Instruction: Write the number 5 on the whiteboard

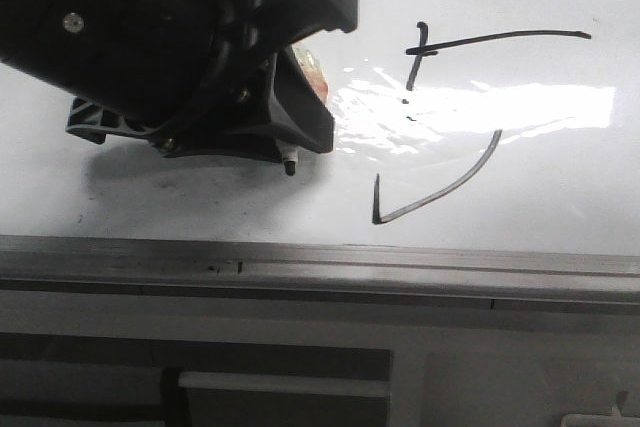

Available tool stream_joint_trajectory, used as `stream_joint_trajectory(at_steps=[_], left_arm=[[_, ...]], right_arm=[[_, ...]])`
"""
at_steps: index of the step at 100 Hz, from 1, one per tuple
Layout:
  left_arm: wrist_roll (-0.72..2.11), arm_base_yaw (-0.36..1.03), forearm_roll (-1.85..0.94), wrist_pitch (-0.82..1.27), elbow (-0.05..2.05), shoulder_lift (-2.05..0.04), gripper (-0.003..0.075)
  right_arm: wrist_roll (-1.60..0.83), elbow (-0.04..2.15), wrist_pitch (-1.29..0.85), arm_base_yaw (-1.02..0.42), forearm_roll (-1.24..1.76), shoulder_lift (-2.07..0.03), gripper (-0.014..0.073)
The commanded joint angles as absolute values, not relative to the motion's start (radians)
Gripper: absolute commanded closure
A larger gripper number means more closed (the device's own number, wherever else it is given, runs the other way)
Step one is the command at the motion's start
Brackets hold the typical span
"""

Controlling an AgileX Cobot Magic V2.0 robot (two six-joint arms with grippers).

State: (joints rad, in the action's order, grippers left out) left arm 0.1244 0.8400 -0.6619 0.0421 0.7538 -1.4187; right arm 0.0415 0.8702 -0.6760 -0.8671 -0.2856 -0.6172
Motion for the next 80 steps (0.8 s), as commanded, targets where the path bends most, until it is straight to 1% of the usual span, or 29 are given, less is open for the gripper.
stream_joint_trajectory(at_steps=[1, 10, 14, 20, 28, 35, 41, 58, 66, 80], left_arm=[[0.122, 0.802, -0.672, -0.071, 0.76, -1.423, 0.0498], [0.122, 0.802, -0.684, -0.071, 0.76, -1.423, 0.0491], [0.122, 0.802, -0.686, -0.071, 0.76, -1.423, 0.047], [0.122, 0.802, -0.686, -0.071, 0.76, -1.423, 0.0414], [0.122, 0.802, -0.686, -0.074, 0.76, -1.423, 0.0306], [0.122, 0.802, -0.687, -0.081, 0.76, -1.423, 0.0253], [0.122, 0.802, -0.689, -0.088, 0.76, -1.423, 0.0239], [0.122, 0.802, -0.692, -0.093, 0.763, -1.411, 0.0239], [0.122, 0.807, -0.694, -0.066, 0.771, -1.367, 0.0239], [0.122, 0.836, -0.658, -0.021, 0.771, -1.227, 0.0239]], right_arm=[[0.041, 0.896, -0.591, -0.862, -0.3, -0.621, 0.0656], [0.041, 0.896, -0.591, -0.862, -0.295, -0.621, 0.0656], [0.041, 0.896, -0.591, -0.862, -0.294, -0.621, 0.0656], [0.041, 0.896, -0.593, -0.862, -0.291, -0.621, 0.0656], [0.041, 0.896, -0.593, -0.862, -0.291, -0.621, 0.0656], [0.041, 0.896, -0.593, -0.862, -0.291, -0.621, 0.0656], [0.041, 0.896, -0.593, -0.862, -0.291, -0.621, 0.0656], [0.041, 0.896, -0.593, -0.862, -0.291, -0.621, 0.0656], [0.041, 0.896, -0.593, -0.862, -0.307, -0.613, 0.0656], [0.041, 0.896, -0.604, -0.862, -0.324, -0.565, 0.0655]])
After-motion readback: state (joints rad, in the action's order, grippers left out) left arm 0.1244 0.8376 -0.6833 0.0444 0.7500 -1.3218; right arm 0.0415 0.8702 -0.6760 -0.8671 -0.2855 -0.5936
